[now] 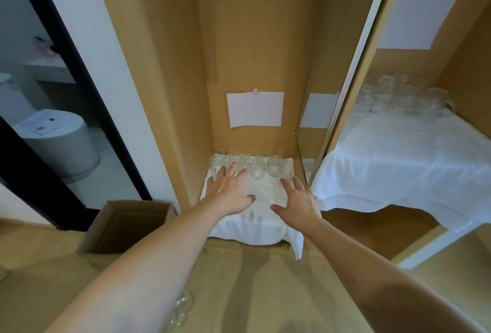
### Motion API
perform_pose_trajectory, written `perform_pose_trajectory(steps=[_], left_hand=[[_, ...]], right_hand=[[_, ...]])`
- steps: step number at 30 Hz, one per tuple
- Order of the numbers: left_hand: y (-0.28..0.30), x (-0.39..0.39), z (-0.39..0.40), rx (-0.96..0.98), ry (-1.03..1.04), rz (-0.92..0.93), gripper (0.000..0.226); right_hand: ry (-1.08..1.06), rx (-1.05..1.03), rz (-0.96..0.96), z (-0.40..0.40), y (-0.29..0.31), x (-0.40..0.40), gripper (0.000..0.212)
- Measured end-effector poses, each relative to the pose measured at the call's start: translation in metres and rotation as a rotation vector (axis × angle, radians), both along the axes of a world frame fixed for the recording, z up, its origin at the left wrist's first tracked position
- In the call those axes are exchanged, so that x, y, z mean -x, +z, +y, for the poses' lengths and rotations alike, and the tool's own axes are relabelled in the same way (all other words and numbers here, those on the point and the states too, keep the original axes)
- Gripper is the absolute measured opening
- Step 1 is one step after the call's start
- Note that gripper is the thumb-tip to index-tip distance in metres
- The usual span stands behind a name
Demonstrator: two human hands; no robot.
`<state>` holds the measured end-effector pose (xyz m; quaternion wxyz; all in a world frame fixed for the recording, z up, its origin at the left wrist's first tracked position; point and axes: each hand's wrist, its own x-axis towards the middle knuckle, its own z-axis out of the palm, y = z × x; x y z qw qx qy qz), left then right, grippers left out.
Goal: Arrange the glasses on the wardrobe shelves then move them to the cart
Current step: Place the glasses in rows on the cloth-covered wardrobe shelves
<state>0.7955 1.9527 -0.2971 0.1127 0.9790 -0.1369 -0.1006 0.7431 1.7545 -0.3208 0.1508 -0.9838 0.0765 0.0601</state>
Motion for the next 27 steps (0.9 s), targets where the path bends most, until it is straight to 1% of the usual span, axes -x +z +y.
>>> perform_pose_trajectory(steps=[8, 13, 20, 27], left_hand=[[-0.046, -0.038, 0.009, 0.000, 0.011, 0.087, 0.084], [-0.074, -0.075, 0.002, -0.018, 0.018, 0.164, 0.082], [-0.101, -0.145, -0.033, -0.025, 0.010, 0.235, 0.083], [-0.122, -0.204, -0.062, 0.007, 0.055, 0.224, 0.075]], right_hand=[[-0.010, 0.012, 0.104, 0.013, -0.045, -0.034, 0.081], [-0.033, -0.037, 0.157, 0.005, -0.073, -0.069, 0.082], [-0.080, -0.091, 0.221, -0.019, -0.100, -0.137, 0.082], [-0.142, -0.156, 0.268, -0.032, -0.121, -0.199, 0.081]])
